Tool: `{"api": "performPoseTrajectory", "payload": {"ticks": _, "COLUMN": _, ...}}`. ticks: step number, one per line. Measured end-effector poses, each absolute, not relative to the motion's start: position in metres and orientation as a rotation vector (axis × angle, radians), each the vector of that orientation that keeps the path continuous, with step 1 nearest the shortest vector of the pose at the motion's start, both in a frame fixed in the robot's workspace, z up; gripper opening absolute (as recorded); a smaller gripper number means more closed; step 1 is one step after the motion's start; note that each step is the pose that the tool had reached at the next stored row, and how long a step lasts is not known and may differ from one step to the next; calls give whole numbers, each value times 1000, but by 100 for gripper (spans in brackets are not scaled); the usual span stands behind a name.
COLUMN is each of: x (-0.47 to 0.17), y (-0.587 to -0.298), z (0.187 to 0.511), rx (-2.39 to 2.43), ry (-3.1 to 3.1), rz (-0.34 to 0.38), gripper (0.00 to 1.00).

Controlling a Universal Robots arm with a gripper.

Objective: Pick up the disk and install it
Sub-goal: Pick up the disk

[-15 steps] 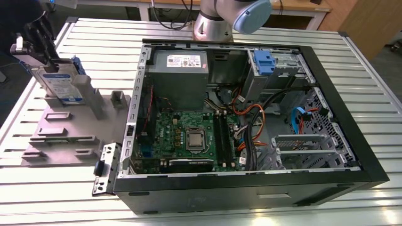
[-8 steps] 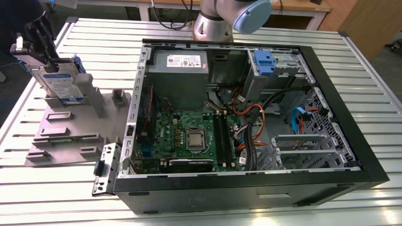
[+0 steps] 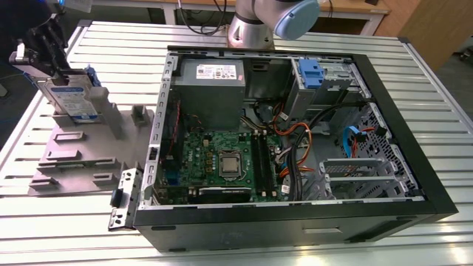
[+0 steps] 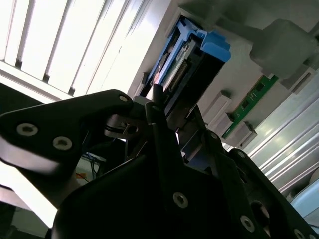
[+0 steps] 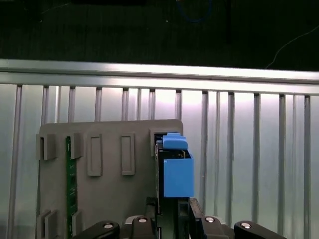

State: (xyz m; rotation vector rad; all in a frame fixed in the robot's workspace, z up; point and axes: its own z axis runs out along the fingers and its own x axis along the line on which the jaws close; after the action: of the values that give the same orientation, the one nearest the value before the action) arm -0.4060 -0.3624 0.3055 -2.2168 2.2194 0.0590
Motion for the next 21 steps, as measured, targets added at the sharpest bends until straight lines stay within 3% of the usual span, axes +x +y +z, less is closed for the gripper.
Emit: {"api": "performPoseTrajectory", "payload": {"ticks": 21, "x": -406, "y": -362, "z": 305, "rx": -2135, "ry": 2296, "rz": 59, "gripper": 35}}
